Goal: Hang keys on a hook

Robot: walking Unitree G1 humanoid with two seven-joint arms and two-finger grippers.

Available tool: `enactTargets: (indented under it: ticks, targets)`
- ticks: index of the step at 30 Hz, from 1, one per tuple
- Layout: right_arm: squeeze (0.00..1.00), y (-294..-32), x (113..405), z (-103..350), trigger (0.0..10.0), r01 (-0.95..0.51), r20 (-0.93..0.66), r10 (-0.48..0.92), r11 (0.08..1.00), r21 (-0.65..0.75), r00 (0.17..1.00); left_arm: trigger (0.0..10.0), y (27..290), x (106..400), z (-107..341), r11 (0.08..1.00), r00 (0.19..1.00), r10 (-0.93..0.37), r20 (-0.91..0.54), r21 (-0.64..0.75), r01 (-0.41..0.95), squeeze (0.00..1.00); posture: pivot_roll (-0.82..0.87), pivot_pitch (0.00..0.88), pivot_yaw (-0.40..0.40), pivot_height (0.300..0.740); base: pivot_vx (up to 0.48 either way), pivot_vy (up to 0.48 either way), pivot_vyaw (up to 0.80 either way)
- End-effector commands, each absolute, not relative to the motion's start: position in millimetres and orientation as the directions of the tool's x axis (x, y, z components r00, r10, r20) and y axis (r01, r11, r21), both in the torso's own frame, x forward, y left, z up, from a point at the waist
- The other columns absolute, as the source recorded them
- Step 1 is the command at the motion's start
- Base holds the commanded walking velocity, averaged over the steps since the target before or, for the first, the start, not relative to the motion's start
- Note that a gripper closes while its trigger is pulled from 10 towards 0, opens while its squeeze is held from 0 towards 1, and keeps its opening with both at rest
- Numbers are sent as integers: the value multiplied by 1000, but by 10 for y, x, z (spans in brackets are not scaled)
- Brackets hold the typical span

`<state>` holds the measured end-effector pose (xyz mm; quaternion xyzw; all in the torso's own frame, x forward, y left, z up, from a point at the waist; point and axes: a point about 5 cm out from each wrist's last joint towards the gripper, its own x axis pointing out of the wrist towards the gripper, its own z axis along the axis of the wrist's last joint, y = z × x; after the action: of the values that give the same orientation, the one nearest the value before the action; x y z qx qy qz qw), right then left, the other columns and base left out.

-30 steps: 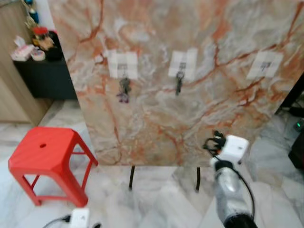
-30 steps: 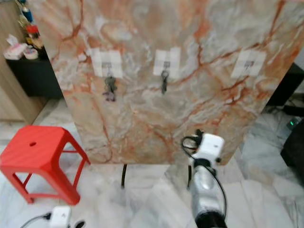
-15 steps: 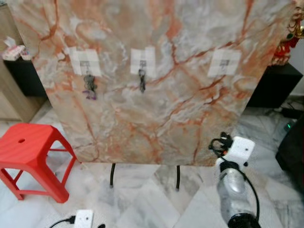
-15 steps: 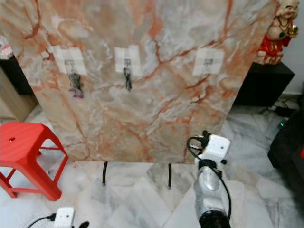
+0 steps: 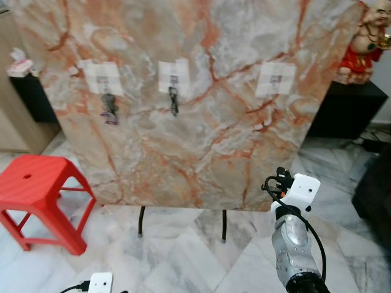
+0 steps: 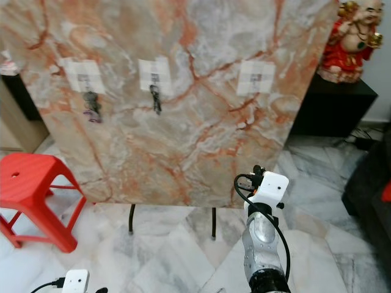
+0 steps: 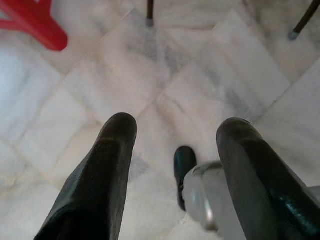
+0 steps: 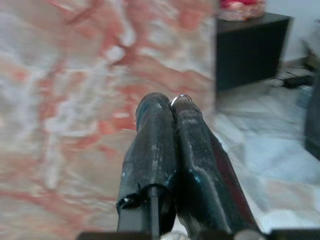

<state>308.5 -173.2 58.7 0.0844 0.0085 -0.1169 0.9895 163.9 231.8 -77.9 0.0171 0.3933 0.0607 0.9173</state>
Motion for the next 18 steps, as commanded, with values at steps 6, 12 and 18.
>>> enactTargets:
  ticks: [6, 12, 18]
  targets:
    - [0, -1726, 3103, 615, 10000, 239, -25, -238, 957, 166, 971, 10000, 2332, 1608, -793, 991, 671, 129, -730, 83, -101, 0, 73, 0, -63, 740, 0, 266, 0]
    - [0, -1759, 3114, 623, 10000, 266, -29, -265, 949, 169, 964, 10000, 2325, 1604, -798, 991, 669, 130, -732, 80, -105, 0, 75, 0, -64, 740, 0, 268, 0]
    - [0, -1760, 3114, 596, 10000, 269, -51, -264, 947, 176, 963, 10000, 2337, 1605, -794, 990, 669, 137, -730, 84, -111, 0, 78, 0, -65, 740, 0, 266, -256]
